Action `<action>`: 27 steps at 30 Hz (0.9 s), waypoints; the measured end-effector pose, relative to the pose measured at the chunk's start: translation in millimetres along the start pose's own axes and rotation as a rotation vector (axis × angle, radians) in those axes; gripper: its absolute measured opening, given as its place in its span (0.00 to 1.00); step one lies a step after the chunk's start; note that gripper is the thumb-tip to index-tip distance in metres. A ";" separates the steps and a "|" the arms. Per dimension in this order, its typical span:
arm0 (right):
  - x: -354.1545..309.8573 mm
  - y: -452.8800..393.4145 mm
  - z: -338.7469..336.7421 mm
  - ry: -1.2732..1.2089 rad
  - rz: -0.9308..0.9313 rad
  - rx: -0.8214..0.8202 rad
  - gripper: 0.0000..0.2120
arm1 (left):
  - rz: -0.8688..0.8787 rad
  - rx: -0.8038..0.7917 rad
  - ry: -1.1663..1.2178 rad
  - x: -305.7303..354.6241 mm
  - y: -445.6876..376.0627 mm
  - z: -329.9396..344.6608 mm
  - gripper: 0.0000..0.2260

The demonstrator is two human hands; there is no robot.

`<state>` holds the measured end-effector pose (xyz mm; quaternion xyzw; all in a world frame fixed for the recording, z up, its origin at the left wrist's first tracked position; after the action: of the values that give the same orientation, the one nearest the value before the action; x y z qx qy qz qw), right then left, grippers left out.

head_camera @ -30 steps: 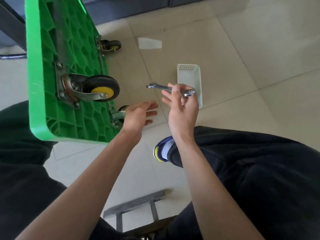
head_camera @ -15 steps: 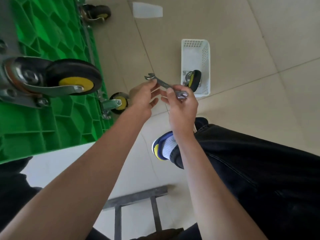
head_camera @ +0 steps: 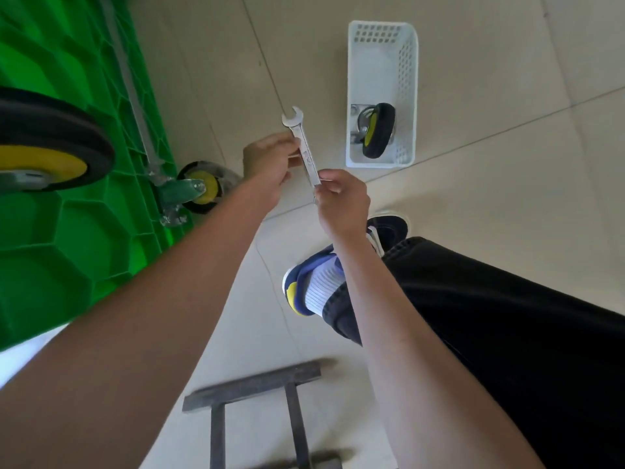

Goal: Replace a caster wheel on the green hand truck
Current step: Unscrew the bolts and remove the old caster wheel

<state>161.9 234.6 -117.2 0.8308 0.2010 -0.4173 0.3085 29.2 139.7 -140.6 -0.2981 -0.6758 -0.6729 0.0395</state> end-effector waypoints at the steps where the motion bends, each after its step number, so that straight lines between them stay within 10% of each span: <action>1: 4.4 -5.2 3.4 0.014 0.010 -0.016 0.11 | -0.009 -0.028 -0.009 -2.4 -5.2 3.0 0.07; 27: 73.5 -49.8 34.8 0.150 0.165 -0.184 0.17 | -0.126 -0.139 -0.194 -36.2 -61.2 19.7 0.09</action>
<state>154.6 252.9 -210.5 0.8416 0.1920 -0.3071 0.4006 37.8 150.5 -213.2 -0.3208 -0.6457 -0.6872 -0.0890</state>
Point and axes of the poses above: each hand's wrist, its own y-axis away from the middle knuckle, its own z-axis out of the palm, x = y × z, the point moved 8 cm from there along -y, towards the middle knuckle, and after that the axes turned 13 degrees about -z, right-handed, at the moved point
